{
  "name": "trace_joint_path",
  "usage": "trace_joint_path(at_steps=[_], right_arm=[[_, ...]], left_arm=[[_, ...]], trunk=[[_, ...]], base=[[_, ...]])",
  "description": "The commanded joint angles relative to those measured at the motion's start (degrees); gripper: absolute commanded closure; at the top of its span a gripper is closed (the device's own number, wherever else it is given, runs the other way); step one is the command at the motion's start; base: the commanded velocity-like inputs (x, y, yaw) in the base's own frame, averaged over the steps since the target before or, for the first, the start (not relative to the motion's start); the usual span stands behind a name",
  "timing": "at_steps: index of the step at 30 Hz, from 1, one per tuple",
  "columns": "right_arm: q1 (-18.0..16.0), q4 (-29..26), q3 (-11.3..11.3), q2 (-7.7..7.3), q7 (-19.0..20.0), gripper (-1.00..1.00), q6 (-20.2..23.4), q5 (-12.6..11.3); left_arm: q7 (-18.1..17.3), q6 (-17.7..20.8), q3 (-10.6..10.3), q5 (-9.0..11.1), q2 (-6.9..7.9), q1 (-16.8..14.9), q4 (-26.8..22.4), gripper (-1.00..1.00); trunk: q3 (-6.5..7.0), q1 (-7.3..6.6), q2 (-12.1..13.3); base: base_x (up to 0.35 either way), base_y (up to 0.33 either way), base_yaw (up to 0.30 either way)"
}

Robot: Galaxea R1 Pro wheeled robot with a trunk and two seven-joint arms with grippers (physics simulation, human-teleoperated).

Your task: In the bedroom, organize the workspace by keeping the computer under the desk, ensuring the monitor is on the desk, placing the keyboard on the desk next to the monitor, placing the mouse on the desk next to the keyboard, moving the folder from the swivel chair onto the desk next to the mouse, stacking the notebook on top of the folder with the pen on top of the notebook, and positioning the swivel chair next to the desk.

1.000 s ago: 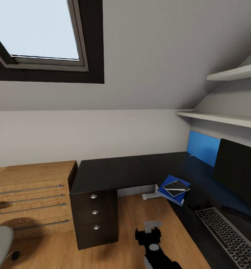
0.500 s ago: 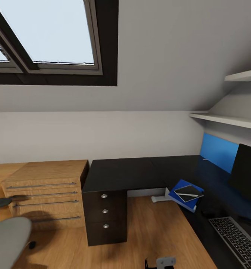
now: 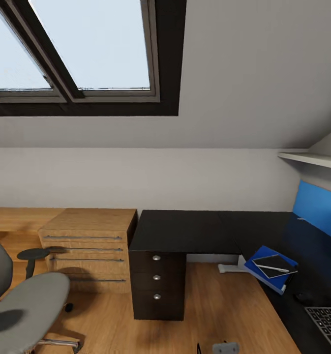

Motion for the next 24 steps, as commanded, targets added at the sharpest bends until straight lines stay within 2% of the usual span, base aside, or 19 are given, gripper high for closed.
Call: trace_joint_path(at_steps=[1, 8, 13, 16, 17, 19, 24], right_arm=[[0.07, 0.13, 0.55, -0.22, -0.03, -1.00, -0.38, -0.58], [2.06, 0.17, 0.52, -1.88, -0.13, -1.00, -1.44, -0.92], [4.19, 0.16, 0.47, -2.39, -0.20, -1.00, -3.65, -2.54], [5.75, 0.17, 0.48, -2.82, -0.21, -1.00, -5.06, -4.90], [6.64, 0.16, 0.48, -3.06, -0.22, -1.00, -5.62, -6.94], [7.27, 0.18, 0.47, -3.31, -0.22, -1.00, -5.98, -9.17], [8.11, 0.20, 0.48, -4.60, -0.23, -1.00, -6.39, -14.76]], left_arm=[[-0.50, -0.01, 0.49, -0.11, -0.03, -0.07, 0.08, -1.00], [-0.65, -0.06, 0.40, -0.63, 0.34, -0.32, 2.15, -1.00], [-0.67, -0.43, 0.42, -1.73, 1.79, -0.35, 3.96, -1.00], [-0.68, -0.96, 0.46, -2.03, 2.51, -0.36, 5.41, -1.00], [-0.67, -1.84, 0.50, -2.15, 2.86, -0.36, 6.57, -1.00], [-0.66, -3.36, 0.54, -2.22, 3.21, -0.36, 8.03, -1.00], [-0.68, -10.12, 0.58, -2.29, 4.26, -0.36, 13.66, -1.00]], trunk=[[0.11, -0.21, 0.35], [1.37, -1.75, 3.16], [2.27, -2.85, 5.16], [2.80, -3.50, 6.36], [2.98, -3.72, 6.77], [3.34, -4.16, 7.57], [4.24, -5.26, 9.57]], base=[[0.000, 0.000, 0.285], [0.000, 0.000, 0.285], [0.000, 0.000, 0.286], [0.000, 0.000, 0.286], [0.000, 0.000, 0.286], [0.000, 0.000, 0.286], [0.000, 0.000, 0.286]])
